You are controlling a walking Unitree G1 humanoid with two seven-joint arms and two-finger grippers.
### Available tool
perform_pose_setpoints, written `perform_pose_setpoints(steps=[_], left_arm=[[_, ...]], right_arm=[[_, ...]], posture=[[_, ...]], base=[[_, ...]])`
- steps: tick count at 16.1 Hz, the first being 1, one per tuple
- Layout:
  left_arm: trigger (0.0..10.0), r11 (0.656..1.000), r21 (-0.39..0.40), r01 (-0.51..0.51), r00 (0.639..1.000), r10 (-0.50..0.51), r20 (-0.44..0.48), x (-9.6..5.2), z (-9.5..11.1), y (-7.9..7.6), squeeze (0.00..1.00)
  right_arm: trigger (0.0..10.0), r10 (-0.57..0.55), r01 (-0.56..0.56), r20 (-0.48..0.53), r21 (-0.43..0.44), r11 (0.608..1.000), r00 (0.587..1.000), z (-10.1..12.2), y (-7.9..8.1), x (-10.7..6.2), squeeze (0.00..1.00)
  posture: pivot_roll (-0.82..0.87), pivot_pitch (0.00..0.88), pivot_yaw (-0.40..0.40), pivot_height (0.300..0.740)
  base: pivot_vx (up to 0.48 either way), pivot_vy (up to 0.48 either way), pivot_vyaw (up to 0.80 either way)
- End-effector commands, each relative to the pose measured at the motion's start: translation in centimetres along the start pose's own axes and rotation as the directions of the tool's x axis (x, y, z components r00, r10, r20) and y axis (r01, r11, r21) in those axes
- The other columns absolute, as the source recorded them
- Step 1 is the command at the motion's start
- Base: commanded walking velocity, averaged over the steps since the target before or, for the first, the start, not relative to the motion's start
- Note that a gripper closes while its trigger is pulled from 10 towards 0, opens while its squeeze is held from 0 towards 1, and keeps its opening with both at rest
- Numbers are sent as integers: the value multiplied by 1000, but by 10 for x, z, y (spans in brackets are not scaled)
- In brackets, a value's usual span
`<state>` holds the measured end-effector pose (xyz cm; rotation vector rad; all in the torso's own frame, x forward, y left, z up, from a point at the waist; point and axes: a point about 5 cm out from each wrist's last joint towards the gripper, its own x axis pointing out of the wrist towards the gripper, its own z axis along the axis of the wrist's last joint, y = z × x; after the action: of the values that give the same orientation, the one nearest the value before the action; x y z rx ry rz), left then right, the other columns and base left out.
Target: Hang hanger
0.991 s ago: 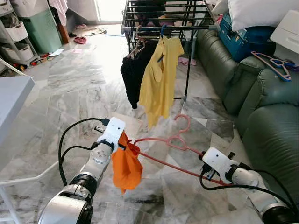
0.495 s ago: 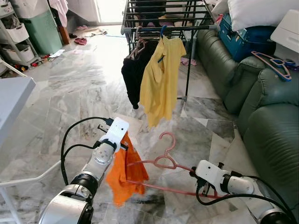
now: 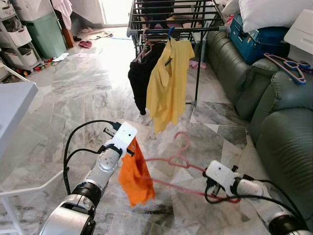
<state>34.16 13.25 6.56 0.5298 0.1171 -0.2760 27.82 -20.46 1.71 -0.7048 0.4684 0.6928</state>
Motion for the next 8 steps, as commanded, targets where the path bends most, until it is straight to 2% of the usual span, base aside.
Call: perform_pose_setpoints(steps=[1, 3, 5, 6, 7, 8], left_arm=[[10000, 1000, 18, -8, 1000, 8, 23, 1, 5, 2, 0], [10000, 1000, 15, -5, 999, 4, 33, 1, 7, 0, 0], [10000, 1000, 9, -1, 999, 1, 45, 0, 9, -1, 0], [10000, 1000, 6, -1, 998, 1, 55, 0, 11, -2, 0], [10000, 1000, 4, -5, 997, 5, 72, 0, 15, -2, 0], [10000, 1000, 2, -6, 997, 5, 77, 0, 17, -2, 0]], right_arm=[[10000, -43, 43, 5, 35, 998, 999, 5, -8, 3, 0], [10000, -87, 87, -9, 148, 985, 996, 8, -13, 9, 0], [10000, -105, 110, -32, 272, 956, 994, 9, -14, 14, 0], [10000, -119, 130, -54, 330, 935, 991, 8, -15, 16, 0], [10000, -147, 170, -87, 427, 888, 985, 5, -16, 18, 0], [10000, -157, 186, -101, 463, 867, 982, 4, -17, 18, 0]], posture=[[-115, 0, 58, 740], [-111, 0, 56, 740], [-107, 0, 54, 740], [-105, 0, 53, 740], [-102, 0, 50, 740], [-102, 0, 49, 740]], base=[[0, 0, 0], [0, 0, 0], [0, 0, 0], [0, 0, 0], [0, 0, 0], [0, 0, 0]])
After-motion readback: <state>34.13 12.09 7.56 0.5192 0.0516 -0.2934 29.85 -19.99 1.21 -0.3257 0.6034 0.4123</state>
